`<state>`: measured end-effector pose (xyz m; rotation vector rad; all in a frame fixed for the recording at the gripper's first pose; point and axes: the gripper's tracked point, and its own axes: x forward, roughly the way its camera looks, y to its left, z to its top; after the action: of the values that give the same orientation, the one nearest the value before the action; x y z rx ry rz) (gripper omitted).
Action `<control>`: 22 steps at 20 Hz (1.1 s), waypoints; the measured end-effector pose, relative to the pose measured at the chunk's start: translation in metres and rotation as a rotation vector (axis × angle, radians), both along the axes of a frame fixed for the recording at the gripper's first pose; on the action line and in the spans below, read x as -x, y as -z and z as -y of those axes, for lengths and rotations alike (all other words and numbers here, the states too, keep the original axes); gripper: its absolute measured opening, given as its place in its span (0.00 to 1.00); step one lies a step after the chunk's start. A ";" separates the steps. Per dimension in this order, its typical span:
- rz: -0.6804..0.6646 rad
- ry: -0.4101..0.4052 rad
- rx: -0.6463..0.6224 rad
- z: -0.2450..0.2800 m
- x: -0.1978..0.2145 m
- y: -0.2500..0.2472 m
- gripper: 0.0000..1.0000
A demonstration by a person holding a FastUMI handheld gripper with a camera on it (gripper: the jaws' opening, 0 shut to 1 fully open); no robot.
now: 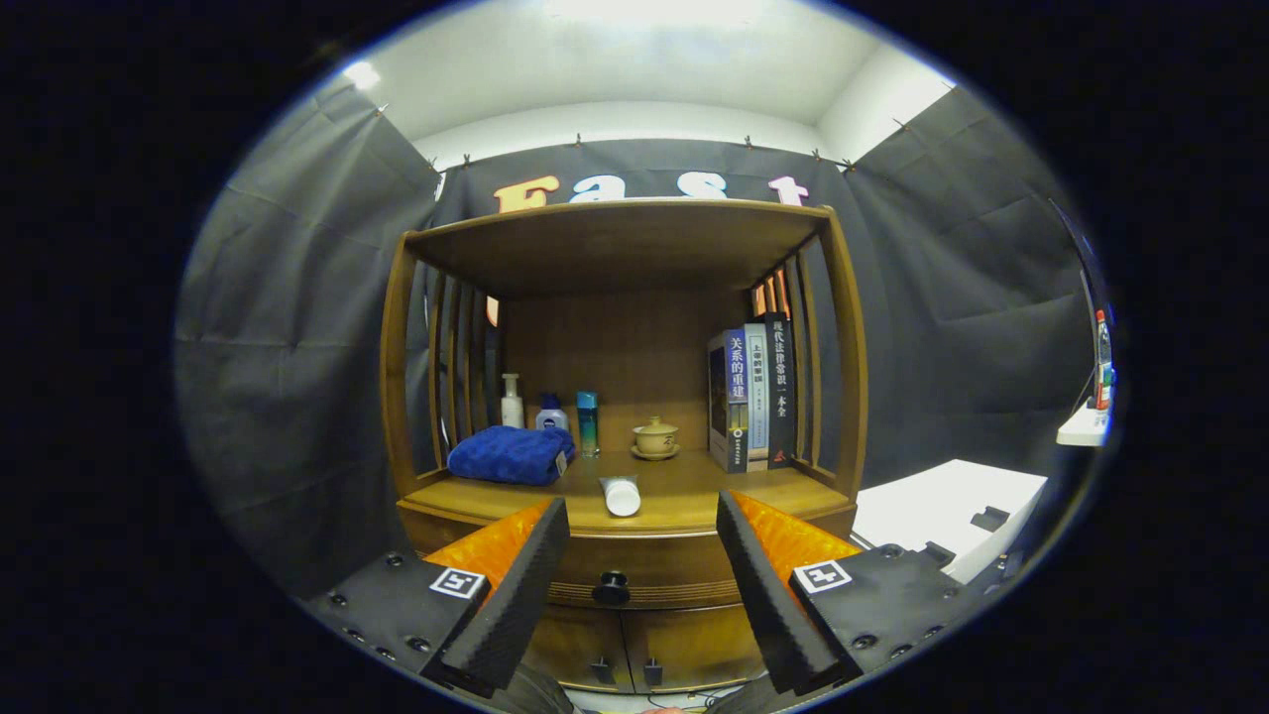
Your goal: Pull open the drawer, take out the items inside it, and place them on the countertop above the cabinet.
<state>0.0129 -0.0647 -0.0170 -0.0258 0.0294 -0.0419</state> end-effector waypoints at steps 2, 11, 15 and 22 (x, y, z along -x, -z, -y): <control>-0.008 0.033 0.004 0.008 0.004 0.006 0.97; -0.011 0.052 0.028 0.009 0.001 0.001 0.97; -0.020 0.033 0.041 -0.001 0.005 -0.002 0.97; -0.018 0.005 0.062 -0.016 0.007 -0.009 0.97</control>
<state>0.0057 -0.0487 -0.0084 -0.0877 0.0465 -0.0474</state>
